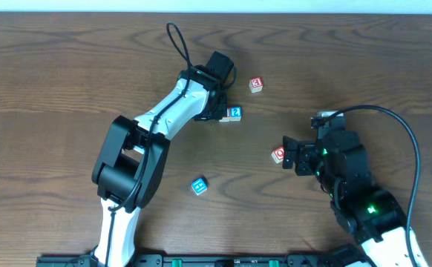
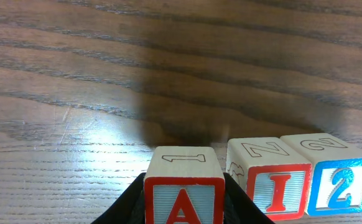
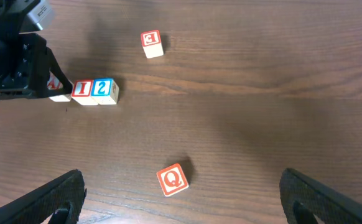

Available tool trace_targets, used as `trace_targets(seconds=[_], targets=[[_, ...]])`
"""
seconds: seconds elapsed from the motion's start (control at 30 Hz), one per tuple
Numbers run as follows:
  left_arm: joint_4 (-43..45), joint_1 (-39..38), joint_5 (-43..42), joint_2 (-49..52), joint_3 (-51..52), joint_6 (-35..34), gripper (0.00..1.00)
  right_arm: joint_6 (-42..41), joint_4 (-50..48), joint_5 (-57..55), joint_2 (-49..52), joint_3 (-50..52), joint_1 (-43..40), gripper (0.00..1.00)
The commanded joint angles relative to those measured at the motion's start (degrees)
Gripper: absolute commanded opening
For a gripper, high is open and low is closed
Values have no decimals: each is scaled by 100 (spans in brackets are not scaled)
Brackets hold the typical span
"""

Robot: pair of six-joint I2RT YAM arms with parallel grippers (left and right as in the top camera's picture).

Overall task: Spell out Ai2
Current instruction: 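Lower the 'A' block left of the 'I' block and open the left gripper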

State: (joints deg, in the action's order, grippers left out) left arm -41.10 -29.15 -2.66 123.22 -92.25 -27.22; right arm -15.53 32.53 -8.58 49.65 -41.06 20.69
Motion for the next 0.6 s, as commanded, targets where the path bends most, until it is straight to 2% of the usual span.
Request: trace_targets(seconds=[0.0, 0.1, 0.57], targets=[[-26, 24, -15, -72, 28, -63, 27, -72, 9, 2, -13, 31, -42, 99], [-26, 24, -15, -72, 28, -63, 34, -72, 9, 2, -13, 31, -42, 99], [-26, 24, -13, -72, 28, -63, 38, -72, 9, 2, -13, 31, -42, 99]])
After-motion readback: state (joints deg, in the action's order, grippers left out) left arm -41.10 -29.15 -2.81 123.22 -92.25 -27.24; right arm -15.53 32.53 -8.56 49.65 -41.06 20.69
